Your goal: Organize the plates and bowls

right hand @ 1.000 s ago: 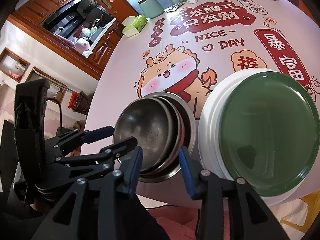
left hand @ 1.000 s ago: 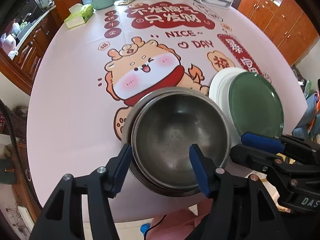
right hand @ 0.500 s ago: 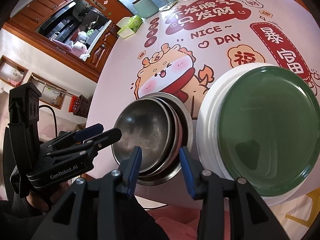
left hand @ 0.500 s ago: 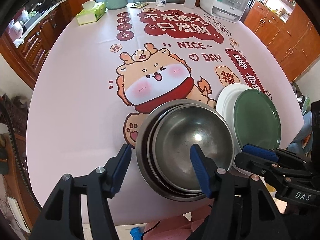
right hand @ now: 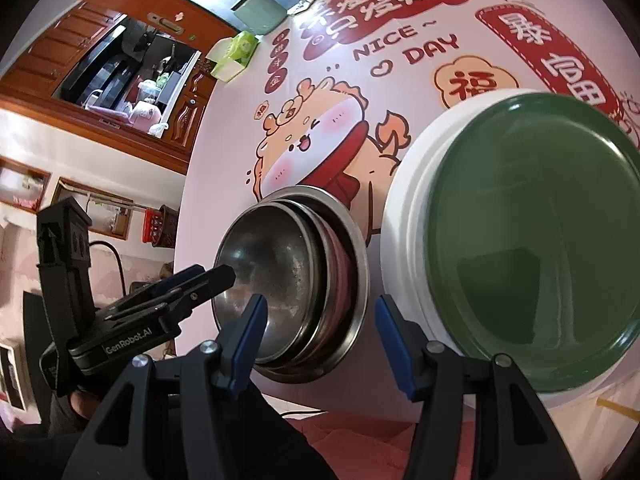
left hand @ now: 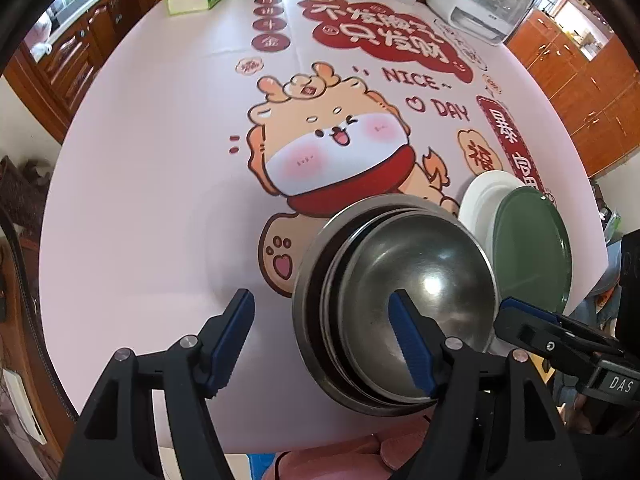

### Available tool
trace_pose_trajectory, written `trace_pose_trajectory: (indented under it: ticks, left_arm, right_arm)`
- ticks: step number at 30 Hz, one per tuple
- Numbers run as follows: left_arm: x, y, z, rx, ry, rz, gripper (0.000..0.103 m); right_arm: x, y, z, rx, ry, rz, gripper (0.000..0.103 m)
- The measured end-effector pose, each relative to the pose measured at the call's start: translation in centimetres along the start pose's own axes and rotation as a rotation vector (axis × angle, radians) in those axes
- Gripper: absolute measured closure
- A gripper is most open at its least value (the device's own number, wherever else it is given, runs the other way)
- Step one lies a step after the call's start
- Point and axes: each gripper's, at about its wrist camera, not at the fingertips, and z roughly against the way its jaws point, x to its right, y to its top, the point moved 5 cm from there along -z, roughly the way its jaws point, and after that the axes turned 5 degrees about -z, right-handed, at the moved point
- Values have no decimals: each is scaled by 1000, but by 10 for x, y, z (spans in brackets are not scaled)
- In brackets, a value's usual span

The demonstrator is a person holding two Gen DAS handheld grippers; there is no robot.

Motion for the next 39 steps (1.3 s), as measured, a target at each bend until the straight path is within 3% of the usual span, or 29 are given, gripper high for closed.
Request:
trace_pose_trajectory:
  ticks: [13,25,30,39]
  left_arm:
    - [-5,1,-33,-102,-75,49,35]
    - [-4,4,-43,-131,-85,37,38]
    - [-4,5,-47,-144,-92,36,50]
    - [1,8,-50,-150,-113,23,53]
  right_arm:
    - [4,8,-18,-58,10,-54,47]
    - [3,11,-26,-89,16,-63,47]
    - [3,12,-28,-94,14,-65,52]
    - [7,14,-30,-98,13,-89,60]
